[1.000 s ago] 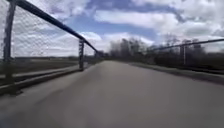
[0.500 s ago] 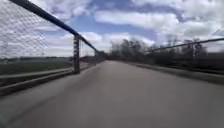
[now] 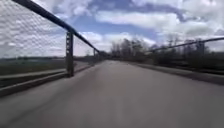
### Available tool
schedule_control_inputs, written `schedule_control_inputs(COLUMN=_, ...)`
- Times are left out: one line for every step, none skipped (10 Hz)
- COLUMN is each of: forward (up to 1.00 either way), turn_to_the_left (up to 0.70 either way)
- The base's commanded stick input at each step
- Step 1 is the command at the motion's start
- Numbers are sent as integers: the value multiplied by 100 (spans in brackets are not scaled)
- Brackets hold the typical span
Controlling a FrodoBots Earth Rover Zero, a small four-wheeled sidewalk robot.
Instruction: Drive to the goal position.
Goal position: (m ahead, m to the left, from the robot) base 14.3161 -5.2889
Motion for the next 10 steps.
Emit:
schedule_control_inputs(forward=92, turn_to_the_left=0)
schedule_control_inputs(forward=92, turn_to_the_left=1)
schedule_control_inputs(forward=92, turn_to_the_left=-1)
schedule_control_inputs(forward=94, turn_to_the_left=-15)
schedule_control_inputs(forward=95, turn_to_the_left=-35)
schedule_control_inputs(forward=95, turn_to_the_left=-30)
schedule_control_inputs(forward=94, turn_to_the_left=-23)
schedule_control_inputs(forward=94, turn_to_the_left=0)
schedule_control_inputs(forward=95, turn_to_the_left=0)
schedule_control_inputs(forward=94, turn_to_the_left=0)
